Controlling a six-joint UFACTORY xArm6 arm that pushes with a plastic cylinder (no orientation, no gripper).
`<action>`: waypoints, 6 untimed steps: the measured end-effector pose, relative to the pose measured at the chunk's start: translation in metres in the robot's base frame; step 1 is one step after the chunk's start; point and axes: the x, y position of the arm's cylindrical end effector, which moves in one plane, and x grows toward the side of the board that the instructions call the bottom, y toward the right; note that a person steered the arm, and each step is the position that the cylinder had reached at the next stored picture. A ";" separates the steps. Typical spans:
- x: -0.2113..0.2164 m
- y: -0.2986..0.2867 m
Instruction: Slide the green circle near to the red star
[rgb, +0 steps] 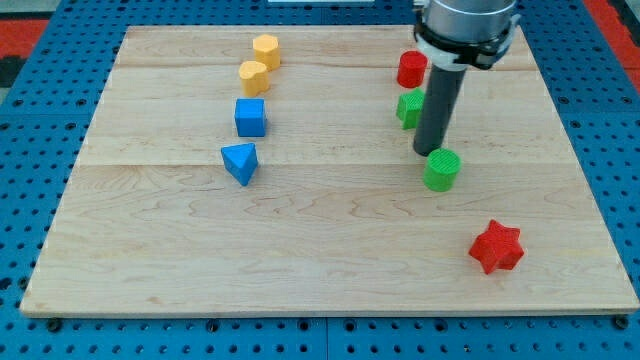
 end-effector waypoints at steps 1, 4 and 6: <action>0.003 -0.024; 0.034 0.030; 0.044 0.037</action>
